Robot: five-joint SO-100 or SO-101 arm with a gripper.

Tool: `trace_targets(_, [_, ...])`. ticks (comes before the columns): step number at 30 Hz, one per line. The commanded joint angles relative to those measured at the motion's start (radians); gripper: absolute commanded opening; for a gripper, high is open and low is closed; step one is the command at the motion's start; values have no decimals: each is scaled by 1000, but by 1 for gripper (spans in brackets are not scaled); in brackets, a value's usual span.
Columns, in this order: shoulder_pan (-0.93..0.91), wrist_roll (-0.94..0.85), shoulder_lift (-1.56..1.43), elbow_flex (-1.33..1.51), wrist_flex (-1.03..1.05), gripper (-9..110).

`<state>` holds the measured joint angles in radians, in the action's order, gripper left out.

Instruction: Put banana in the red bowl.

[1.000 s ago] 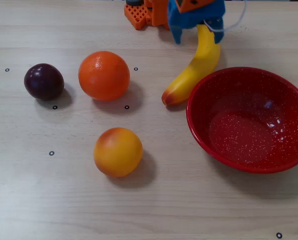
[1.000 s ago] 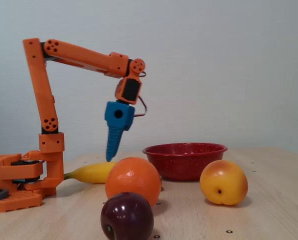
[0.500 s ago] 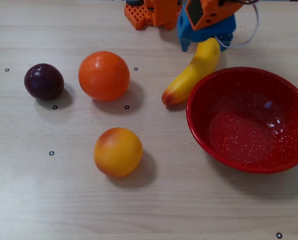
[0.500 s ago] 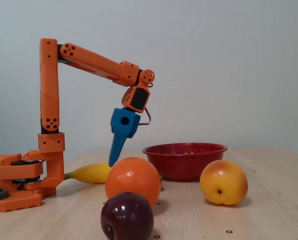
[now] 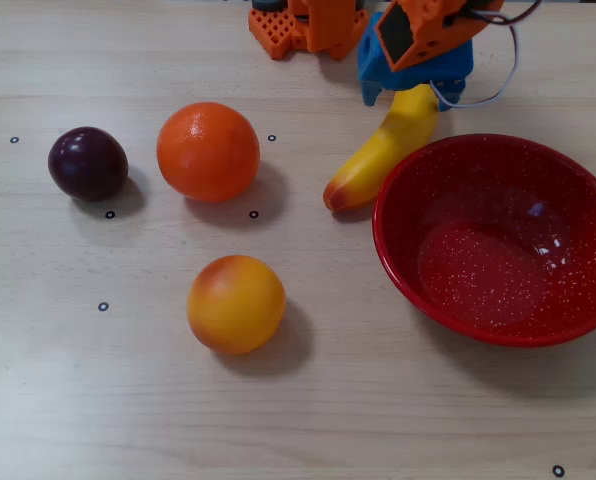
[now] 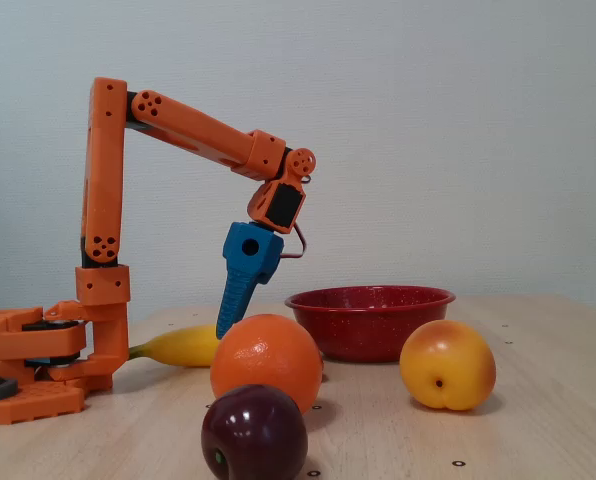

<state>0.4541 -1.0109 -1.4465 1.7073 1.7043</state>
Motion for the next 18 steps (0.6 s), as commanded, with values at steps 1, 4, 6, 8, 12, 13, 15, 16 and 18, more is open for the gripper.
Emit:
trace_targets(1, [20,23,-26,-69,29,30])
trace_targets(4, [18,28,-14,-69,29,30])
trace_targets(6, [18,34,-5,-69,29,30])
trace_targets(8, [20,43,8,-69,29,30])
trace_targets(12, [29,64,31,-74,20,30])
trace_targets(13, [31,67,35,-75,18,30])
trace_targets(15, [37,75,48,-80,6,30])
trace_targets(16, [40,80,57,-87,5,30])
trace_targets(18, [43,86,71,-100,2,30])
